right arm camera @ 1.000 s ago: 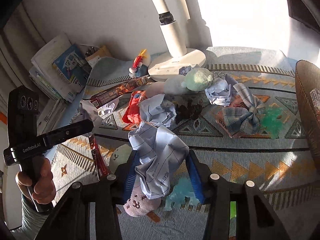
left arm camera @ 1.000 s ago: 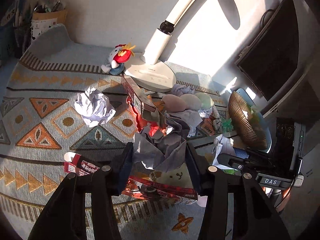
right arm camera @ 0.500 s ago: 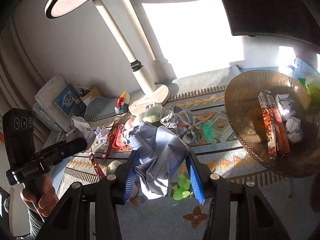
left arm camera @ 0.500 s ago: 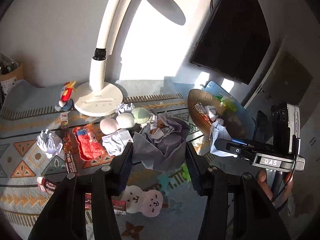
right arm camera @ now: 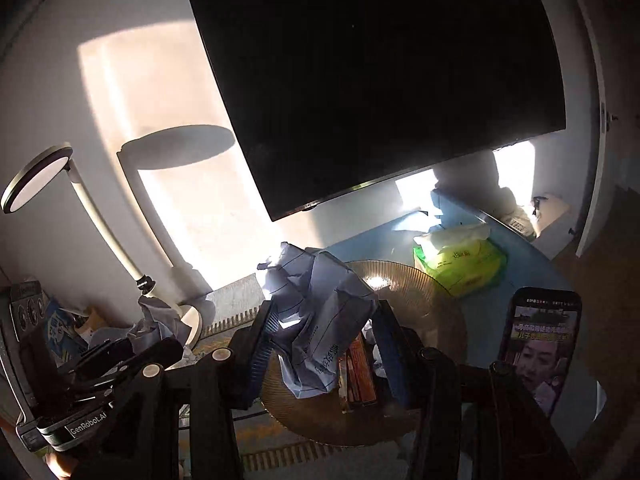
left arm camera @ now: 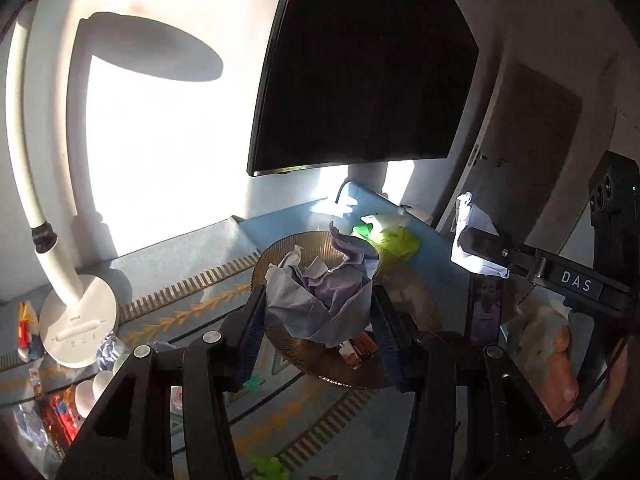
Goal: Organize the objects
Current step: 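Carry the blue-white cloth with the right gripper into the brown bowl and release, then move the right gripper back to the rug and grasp a crumpled white paper, then carry the crumpled paper with the right gripper over the brown bowl and release, then move both grippers back over the rug toward the long red snack boxes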
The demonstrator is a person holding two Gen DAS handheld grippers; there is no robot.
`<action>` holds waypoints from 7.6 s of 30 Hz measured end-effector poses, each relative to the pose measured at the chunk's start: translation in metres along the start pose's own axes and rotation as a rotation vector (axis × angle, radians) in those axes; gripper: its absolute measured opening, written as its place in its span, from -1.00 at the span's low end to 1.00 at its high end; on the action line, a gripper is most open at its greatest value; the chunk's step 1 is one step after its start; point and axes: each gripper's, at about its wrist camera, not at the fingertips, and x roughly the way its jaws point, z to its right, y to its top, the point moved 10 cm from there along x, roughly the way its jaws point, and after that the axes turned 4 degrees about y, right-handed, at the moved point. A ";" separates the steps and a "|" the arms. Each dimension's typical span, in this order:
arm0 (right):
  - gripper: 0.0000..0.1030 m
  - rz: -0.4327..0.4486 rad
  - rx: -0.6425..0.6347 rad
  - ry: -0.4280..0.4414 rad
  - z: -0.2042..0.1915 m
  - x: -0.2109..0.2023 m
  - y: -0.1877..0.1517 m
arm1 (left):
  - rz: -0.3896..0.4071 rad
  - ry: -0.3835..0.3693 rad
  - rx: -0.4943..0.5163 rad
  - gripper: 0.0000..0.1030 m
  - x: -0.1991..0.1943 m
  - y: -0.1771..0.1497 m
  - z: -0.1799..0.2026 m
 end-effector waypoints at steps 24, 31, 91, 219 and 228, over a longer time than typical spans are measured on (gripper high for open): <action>0.40 -0.053 -0.056 -0.030 -0.001 0.035 -0.033 | -0.034 0.038 -0.111 0.64 0.012 -0.044 -0.029; 0.40 -0.057 -0.208 0.179 -0.096 0.029 -0.066 | 0.105 0.197 -0.204 0.72 -0.098 -0.081 -0.092; 0.72 -0.488 -0.260 0.396 -0.263 0.168 -0.210 | -0.113 0.448 -0.532 0.92 -0.087 -0.194 -0.373; 0.79 -0.016 -0.288 0.209 -0.128 0.049 -0.134 | 0.133 0.454 -0.363 0.99 -0.171 -0.148 -0.188; 0.79 -0.079 -0.344 0.222 -0.142 0.087 -0.192 | 0.094 0.764 -0.652 0.99 -0.195 -0.275 -0.308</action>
